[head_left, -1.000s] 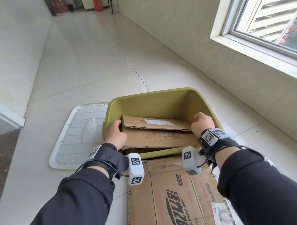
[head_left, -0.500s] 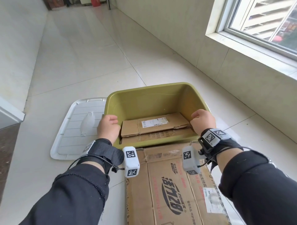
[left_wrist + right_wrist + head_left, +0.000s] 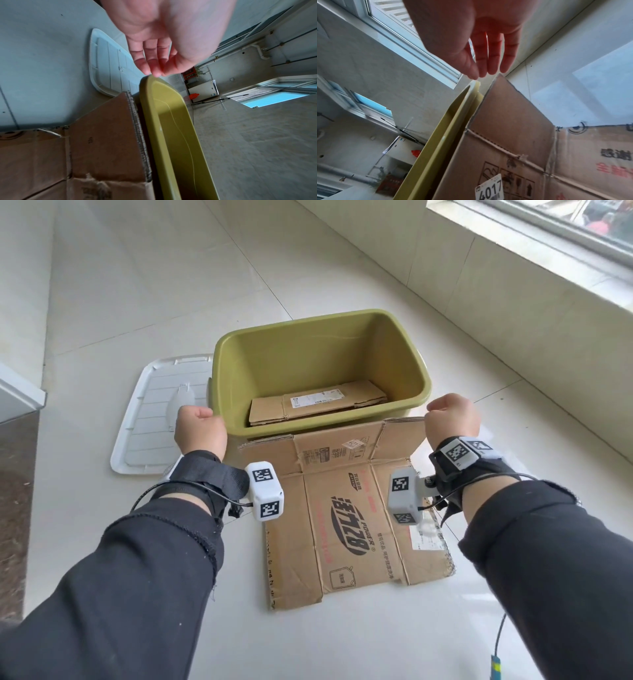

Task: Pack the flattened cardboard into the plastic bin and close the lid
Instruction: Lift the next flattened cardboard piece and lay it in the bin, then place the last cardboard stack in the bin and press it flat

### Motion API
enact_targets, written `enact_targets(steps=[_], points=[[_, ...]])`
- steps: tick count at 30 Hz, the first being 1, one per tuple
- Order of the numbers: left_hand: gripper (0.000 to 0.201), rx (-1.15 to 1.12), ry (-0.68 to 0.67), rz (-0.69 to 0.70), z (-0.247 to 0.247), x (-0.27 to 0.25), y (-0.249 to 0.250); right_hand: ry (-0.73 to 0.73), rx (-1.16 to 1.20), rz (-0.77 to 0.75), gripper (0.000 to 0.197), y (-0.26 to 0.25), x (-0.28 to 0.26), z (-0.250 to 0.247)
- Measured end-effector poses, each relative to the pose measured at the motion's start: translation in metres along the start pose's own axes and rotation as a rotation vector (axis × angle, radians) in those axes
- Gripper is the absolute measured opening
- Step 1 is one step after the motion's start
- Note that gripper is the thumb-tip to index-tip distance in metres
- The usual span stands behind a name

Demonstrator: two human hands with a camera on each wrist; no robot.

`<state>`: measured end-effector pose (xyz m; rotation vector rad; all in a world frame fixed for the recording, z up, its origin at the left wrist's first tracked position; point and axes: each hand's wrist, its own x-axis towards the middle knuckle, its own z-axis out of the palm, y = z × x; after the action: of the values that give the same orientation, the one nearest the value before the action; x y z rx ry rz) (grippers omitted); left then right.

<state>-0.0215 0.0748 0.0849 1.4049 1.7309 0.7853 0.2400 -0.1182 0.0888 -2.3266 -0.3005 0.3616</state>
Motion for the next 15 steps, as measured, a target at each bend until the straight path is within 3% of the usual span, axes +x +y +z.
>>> enact_targets(steps=[10, 15], points=[[0.039, -0.082, 0.056, -0.248, 0.01, -0.02, -0.07, -0.072, -0.024, 0.073, 0.03, 0.052, -0.018, 0.008], [0.011, -0.102, -0.033, -0.207, 0.02, -0.041, -0.067, -0.043, 0.012, 0.065, 0.037, 0.061, -0.019, 0.021]])
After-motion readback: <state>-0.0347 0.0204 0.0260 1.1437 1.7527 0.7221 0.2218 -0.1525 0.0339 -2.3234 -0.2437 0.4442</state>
